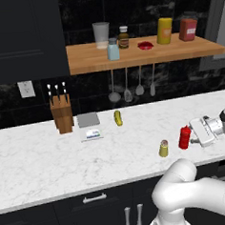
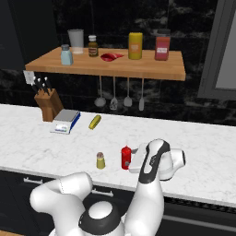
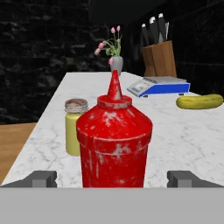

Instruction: Put the shaker and condiment bottle from the counter next to their counterparts in the cabinet.

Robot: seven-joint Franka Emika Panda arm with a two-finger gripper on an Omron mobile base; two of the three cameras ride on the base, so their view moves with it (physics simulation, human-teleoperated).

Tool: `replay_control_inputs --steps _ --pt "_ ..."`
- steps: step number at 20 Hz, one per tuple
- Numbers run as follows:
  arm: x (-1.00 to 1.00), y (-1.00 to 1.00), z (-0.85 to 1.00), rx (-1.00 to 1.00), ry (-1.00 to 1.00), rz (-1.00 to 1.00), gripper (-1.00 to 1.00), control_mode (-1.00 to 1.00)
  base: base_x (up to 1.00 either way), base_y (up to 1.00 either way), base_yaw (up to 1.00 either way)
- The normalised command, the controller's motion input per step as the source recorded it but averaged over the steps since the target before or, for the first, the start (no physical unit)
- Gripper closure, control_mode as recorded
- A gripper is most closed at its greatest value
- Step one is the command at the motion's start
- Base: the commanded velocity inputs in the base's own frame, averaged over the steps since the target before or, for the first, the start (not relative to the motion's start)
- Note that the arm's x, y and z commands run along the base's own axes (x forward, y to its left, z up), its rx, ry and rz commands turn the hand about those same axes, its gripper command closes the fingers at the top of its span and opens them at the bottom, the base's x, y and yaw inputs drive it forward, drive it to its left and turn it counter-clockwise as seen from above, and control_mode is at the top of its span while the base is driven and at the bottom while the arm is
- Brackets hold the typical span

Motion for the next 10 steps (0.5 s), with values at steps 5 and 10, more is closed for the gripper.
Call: replay_control_inputs --steps 5,10 --pt "0.00 0.05 0.00 0.02 0.00 0.00 -1.00 -1.00 0.00 0.00 0.00" --pt "0.00 0.05 0.00 0.01 0.00 0.00 -1.00 -1.00 0.00 0.00 0.00"
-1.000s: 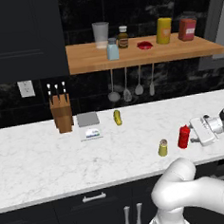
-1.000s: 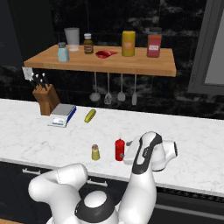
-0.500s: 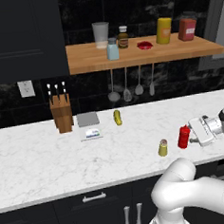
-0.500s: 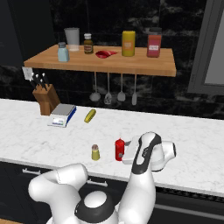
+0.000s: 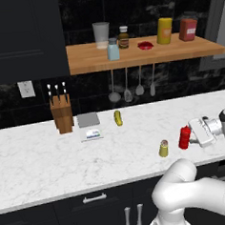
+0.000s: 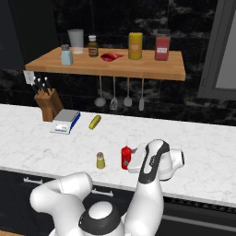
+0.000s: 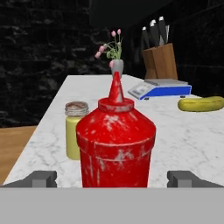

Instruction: Put the shaker and condiment bottle from the counter next to their counterparts in the cabinet.

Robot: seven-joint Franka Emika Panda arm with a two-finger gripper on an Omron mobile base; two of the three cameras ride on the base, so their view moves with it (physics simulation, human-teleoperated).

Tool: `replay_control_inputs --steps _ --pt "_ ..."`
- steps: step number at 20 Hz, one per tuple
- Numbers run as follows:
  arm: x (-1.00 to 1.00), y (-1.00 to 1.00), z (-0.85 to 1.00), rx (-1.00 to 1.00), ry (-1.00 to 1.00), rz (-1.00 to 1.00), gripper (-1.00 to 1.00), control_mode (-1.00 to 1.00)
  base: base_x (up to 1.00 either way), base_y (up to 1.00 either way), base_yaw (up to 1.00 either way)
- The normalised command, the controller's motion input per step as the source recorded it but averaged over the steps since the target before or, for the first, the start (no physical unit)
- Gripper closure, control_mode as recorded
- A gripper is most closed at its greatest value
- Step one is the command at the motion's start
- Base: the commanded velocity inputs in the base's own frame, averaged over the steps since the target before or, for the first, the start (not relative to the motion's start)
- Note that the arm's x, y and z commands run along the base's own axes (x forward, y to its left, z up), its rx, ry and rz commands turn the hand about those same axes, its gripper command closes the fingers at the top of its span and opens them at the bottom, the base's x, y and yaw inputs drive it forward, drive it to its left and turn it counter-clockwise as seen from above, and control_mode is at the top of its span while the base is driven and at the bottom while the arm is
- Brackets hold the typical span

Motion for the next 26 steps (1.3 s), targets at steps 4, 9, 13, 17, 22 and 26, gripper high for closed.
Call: replay_control_inputs --steps 4,9,13,17,22,26 --pt "0.00 0.03 0.00 0.01 0.00 0.00 -1.00 -1.00 0.00 0.00 0.00" --pt "0.00 0.05 -0.01 0.01 0.00 0.00 -1.00 -1.00 0.00 0.00 0.00" --pt "0.00 0.10 -0.02 0.00 0.00 0.00 -1.00 -1.00 0.00 0.00 0.00" --pt "0.00 0.10 -0.05 0.00 0.00 0.00 -1.00 -1.00 0.00 0.00 0.00" --pt "0.00 0.06 -0.04 0.00 0.00 0.00 -1.00 -1.00 0.00 0.00 0.00" --pt "0.00 0.03 -0.08 0.00 0.00 0.00 1.00 -1.00 0.00 0.00 0.00"
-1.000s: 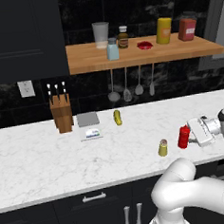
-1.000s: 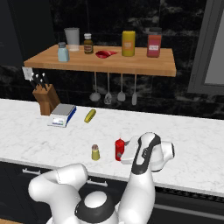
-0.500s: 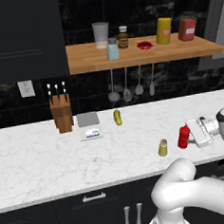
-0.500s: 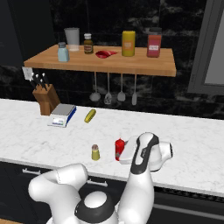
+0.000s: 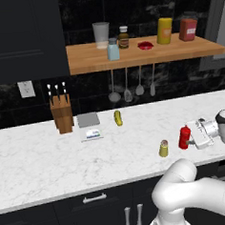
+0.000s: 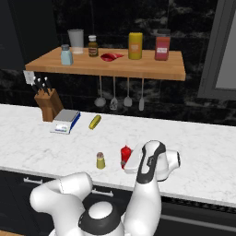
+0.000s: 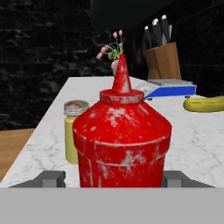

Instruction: Put the shaker and condiment bottle from the counter next to their counterparts in the cabinet.

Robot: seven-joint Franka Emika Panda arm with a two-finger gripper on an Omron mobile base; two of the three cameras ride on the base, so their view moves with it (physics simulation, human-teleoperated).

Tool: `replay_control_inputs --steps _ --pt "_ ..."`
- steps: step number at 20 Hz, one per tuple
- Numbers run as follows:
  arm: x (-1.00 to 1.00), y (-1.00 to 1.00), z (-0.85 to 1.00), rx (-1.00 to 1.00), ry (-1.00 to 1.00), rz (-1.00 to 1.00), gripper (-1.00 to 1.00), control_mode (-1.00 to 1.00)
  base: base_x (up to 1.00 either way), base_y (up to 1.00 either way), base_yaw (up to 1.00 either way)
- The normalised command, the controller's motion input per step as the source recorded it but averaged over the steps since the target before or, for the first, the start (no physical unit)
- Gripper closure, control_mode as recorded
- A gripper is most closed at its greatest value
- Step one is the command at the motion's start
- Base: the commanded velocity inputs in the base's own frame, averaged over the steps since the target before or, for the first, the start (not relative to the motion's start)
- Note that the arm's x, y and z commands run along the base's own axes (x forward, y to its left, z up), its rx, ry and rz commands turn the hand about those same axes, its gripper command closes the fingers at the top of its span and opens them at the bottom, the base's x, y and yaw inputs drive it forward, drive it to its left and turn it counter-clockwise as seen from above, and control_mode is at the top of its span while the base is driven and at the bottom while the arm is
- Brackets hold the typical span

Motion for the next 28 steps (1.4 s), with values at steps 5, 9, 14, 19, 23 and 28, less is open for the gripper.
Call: replay_control_inputs --steps 5,9,14,19,23,28 --pt "0.00 0.00 -0.05 0.00 0.00 0.00 1.00 -1.00 0.00 0.00 0.00" --pt "0.00 0.00 0.00 0.00 0.00 0.00 1.00 -1.00 0.00 0.00 0.00" --pt "0.00 0.00 0.00 0.00 0.00 0.00 1.00 -1.00 0.00 0.00 0.00" --pt "0.00 0.00 0.34 0.00 0.00 0.00 1.00 -1.00 0.00 0.00 0.00" --pt "0.00 0.00 0.62 0.00 -0.01 0.00 1.00 -1.00 0.00 0.00 0.00" --pt "0.00 0.00 0.61 0.00 0.00 0.00 1.00 -1.00 0.00 0.00 0.00"
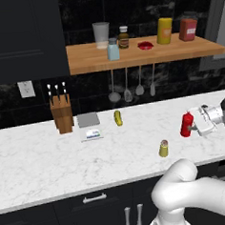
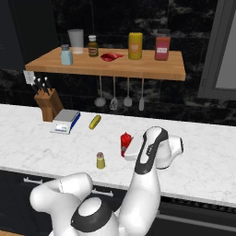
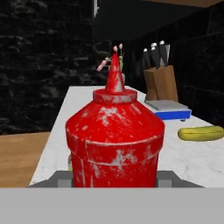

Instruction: Put the shaker and condiment bottle from the counter next to their counterparts in the cabinet.

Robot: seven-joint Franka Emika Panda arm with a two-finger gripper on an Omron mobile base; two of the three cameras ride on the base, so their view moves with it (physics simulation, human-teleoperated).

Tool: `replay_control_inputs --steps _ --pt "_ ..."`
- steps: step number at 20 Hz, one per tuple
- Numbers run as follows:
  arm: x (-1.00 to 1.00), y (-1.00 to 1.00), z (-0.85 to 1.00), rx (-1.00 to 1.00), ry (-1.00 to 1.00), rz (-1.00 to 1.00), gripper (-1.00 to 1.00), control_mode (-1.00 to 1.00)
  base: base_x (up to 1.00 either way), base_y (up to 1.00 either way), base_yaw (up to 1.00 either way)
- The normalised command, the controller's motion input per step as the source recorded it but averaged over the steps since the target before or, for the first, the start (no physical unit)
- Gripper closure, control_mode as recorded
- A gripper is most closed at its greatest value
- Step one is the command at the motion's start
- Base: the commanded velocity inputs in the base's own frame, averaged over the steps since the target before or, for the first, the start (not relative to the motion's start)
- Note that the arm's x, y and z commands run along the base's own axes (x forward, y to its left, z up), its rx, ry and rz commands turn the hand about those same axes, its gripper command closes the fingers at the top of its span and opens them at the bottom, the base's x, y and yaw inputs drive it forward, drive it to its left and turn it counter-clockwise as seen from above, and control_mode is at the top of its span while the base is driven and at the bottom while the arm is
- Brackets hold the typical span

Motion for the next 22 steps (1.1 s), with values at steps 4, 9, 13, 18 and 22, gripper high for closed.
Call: replay_control_inputs --steps 4,9,13,18,22 --pt "0.00 0.00 0.57 0.00 0.00 0.00 1.00 -1.00 0.00 0.00 0.00" --pt "0.00 0.00 0.55 0.00 -0.01 0.00 1.00 -1.00 0.00 0.00 0.00" --pt "-0.02 0.00 0.55 0.00 -0.04 0.00 1.00 -1.00 0.00 0.00 0.00" --pt "-0.01 0.05 0.51 0.00 -0.05 0.00 1.00 -1.00 0.00 0.00 0.00" --pt "0.00 0.15 0.41 0.00 -0.04 0.00 1.00 -1.00 0.00 0.00 0.00"
